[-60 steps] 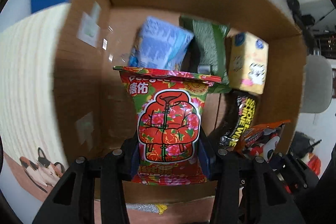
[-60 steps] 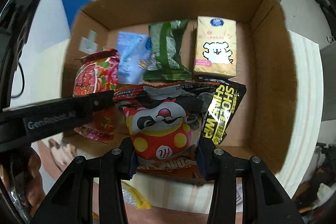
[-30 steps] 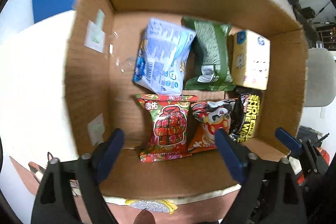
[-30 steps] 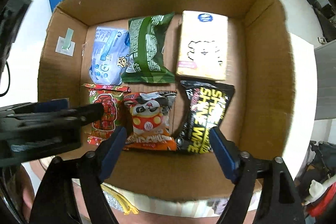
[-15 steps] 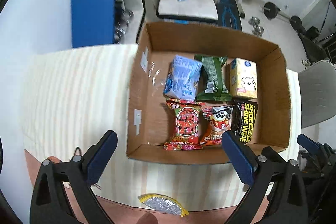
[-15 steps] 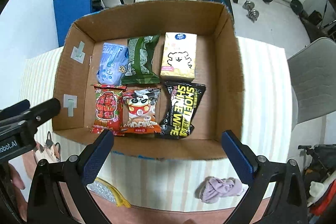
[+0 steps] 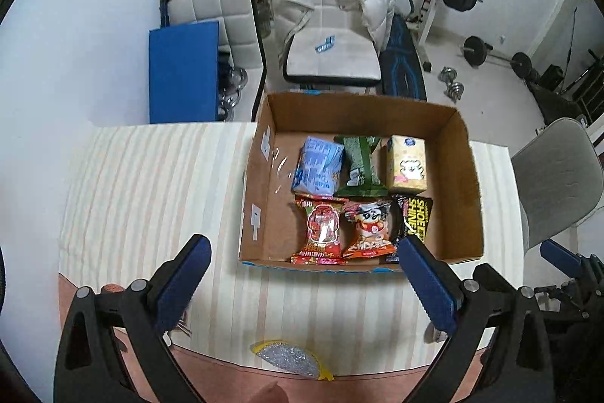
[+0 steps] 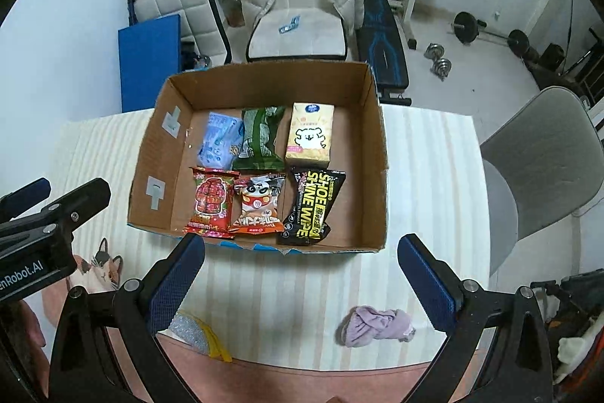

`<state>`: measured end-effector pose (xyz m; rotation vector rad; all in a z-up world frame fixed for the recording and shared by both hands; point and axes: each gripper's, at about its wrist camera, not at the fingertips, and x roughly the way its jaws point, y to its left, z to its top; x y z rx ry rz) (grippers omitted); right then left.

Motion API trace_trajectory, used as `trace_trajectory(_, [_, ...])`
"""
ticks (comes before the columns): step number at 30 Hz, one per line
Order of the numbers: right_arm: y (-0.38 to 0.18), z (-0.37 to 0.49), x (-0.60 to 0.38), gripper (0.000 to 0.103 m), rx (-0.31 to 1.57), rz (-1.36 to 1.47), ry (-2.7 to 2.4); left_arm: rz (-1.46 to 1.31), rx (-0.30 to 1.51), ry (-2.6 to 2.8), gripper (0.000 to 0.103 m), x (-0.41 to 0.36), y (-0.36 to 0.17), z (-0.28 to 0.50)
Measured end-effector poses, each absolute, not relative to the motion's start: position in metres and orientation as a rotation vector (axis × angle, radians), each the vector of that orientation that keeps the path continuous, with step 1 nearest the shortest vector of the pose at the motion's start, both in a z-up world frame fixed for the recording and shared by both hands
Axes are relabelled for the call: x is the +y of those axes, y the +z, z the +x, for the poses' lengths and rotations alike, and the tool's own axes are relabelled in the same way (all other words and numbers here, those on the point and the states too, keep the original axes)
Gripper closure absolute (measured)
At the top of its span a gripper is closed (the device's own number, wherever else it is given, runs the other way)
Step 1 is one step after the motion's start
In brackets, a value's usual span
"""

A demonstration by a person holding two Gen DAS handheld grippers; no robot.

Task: Organize soft objects
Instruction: 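Lift both open grippers out of the box and swing toward the table, then grasp the silver scrubber sponge with the left gripper while the right grasps the lilac cloth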

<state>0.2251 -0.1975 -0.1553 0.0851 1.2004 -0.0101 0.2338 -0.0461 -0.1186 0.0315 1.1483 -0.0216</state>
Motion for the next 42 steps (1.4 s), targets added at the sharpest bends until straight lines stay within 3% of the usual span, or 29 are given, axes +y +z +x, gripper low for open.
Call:
trace_trajectory(5, [-0.145, 0.217, -0.198, 0.0, 1.183, 0.093, 0.008, 0.006, 1.127, -0.014, 0.001, -0.047, -0.107, 0.225])
trace_trajectory(10, [-0.154, 0.203, -0.214, 0.0, 1.213, 0.147, 0.011, -0.091, 1.205, 0.037, 0.001, -0.034, -0.129, 0.209])
trace_trajectory(18, [-0.241, 0.164, -0.281, 0.0, 1.429, 0.267, -0.122, -0.321, 1.504, 0.141, 0.001, 0.006, -0.251, 0.168])
trace_trajectory(24, [-0.334, 0.134, -0.329, 0.0, 1.585, 0.561, -0.219, -0.604, 1.687, 0.254, 0.002, 0.044, -0.343, 0.137])
trace_trajectory(32, [-0.395, 0.12, -0.346, 0.0, 1.627, 0.816, -0.283, -0.777, 1.777, 0.296, 0.002, 0.051, -0.402, 0.125])
trace_trajectory(33, [-0.398, 0.121, -0.344, 0.0, 1.627, 0.829, -0.287, -0.767, 1.784, 0.302, 0.01, 0.049, -0.407, 0.126])
trace_trajectory(34, [-0.401, 0.123, -0.344, 0.001, 1.627, 0.845, -0.29, -0.756, 1.785, 0.306, 0.025, 0.047, -0.411, 0.126])
trace_trajectory(35, [-0.403, 0.125, -0.344, 0.002, 1.628, 0.849, -0.292, -0.733, 1.789, 0.31, 0.025, 0.044, -0.412, 0.127])
trace_trajectory(36, [-0.405, 0.128, -0.343, 0.006, 1.63, 0.852, -0.297, -0.7, 1.776, 0.306, 0.026, 0.04, -0.409, 0.129])
trace_trajectory(39, [-0.411, 0.134, -0.339, 0.022, 1.651, 0.85, -0.311, -0.559, 1.756, 0.28, 0.045, 0.024, -0.401, 0.135])
trace_trajectory(40, [-0.412, 0.136, -0.338, 0.035, 1.654, 0.844, -0.314, -0.534, 1.754, 0.263, 0.046, 0.019, -0.399, 0.137])
trace_trajectory(42, [-0.414, 0.138, -0.336, 0.045, 1.661, 0.81, -0.311, -0.467, 1.743, 0.246, 0.046, 0.01, -0.394, 0.139])
